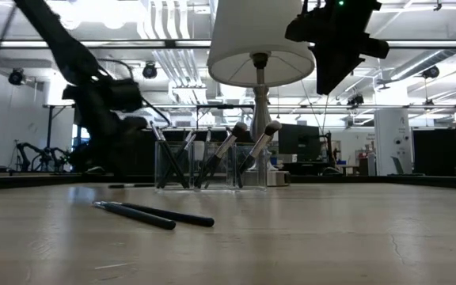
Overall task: Put items in baskets/containers
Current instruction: Put the brow brush into the transparent organizer
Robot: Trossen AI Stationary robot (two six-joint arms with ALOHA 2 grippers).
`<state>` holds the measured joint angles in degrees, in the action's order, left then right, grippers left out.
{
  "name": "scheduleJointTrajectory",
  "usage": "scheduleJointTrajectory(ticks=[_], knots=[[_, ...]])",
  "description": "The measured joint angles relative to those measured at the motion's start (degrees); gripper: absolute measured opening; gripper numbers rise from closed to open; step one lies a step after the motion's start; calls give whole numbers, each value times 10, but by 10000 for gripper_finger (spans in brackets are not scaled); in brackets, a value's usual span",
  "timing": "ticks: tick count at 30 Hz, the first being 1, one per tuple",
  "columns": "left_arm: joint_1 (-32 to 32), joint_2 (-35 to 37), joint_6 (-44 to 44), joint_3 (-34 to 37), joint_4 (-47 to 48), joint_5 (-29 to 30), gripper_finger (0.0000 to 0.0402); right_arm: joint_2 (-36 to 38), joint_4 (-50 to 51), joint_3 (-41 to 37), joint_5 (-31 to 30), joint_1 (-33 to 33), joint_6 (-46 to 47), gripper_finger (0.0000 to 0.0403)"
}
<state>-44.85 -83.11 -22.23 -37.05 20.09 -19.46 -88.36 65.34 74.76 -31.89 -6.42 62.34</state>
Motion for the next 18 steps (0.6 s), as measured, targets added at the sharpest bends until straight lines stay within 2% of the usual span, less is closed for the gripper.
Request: scheduleJointTrajectory(ticks=[5, 9, 14, 18], knots=[[13, 108, -64, 77, 37, 5, 0, 0, -2, 0, -13, 0, -7, 52], [36, 196, -112, 138, 30, 13, 0, 0, -7, 0, -14, 1, -17, 52], [54, 288, -146, 147, -32, 40, 0, 0, -36, 0, -13, 7, -54, 52], [53, 292, -112, 128, -65, 131, 0, 0, -57, 0, -13, 16, -74, 52]])
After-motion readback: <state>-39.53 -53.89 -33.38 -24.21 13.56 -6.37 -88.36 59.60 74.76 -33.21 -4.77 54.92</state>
